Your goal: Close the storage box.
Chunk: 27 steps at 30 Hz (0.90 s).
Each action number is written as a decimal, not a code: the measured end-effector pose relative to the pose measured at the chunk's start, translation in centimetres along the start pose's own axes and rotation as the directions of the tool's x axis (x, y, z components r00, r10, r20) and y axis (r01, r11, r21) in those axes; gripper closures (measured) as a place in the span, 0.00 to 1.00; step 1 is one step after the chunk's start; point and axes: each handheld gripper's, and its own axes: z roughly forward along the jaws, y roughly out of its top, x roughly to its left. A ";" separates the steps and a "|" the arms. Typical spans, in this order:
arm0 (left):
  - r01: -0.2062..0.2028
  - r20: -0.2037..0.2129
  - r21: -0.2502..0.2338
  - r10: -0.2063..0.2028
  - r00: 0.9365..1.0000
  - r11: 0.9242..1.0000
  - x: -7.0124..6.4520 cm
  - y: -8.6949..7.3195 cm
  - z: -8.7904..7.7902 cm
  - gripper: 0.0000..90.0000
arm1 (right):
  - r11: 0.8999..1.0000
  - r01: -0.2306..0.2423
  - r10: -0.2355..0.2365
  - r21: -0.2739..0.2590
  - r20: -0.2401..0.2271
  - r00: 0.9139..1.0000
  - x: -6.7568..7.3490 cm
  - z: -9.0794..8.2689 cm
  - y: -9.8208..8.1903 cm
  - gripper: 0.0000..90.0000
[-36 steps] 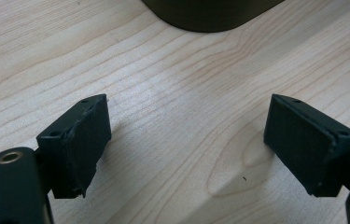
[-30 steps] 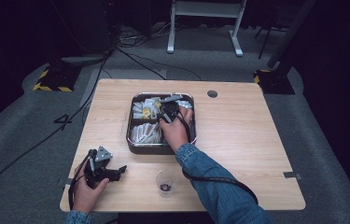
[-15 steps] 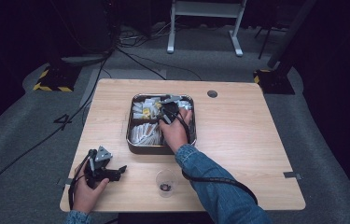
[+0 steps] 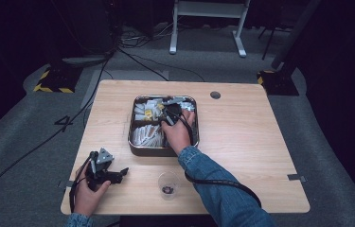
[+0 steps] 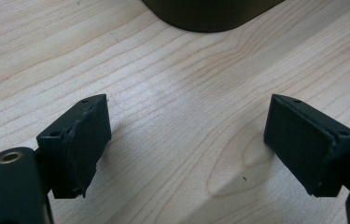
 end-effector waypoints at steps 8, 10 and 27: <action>0.001 0.001 0.002 -0.001 1.000 1.000 0.0 0.0 0.0 0.17 | 0.999 -0.003 0.002 -0.039 -0.013 1.000 -0.6 -1.2 0.6 0.46; 0.003 0.003 0.002 -0.003 1.000 1.000 0.0 0.0 0.0 0.17 | 0.999 -0.001 0.000 -0.050 -0.020 1.000 -0.8 -1.6 0.8 0.45; 0.001 0.001 0.001 -0.001 1.000 1.000 0.0 0.0 0.0 0.17 | 0.986 0.039 -0.047 -0.164 -0.044 0.998 -4.0 -9.5 2.1 0.43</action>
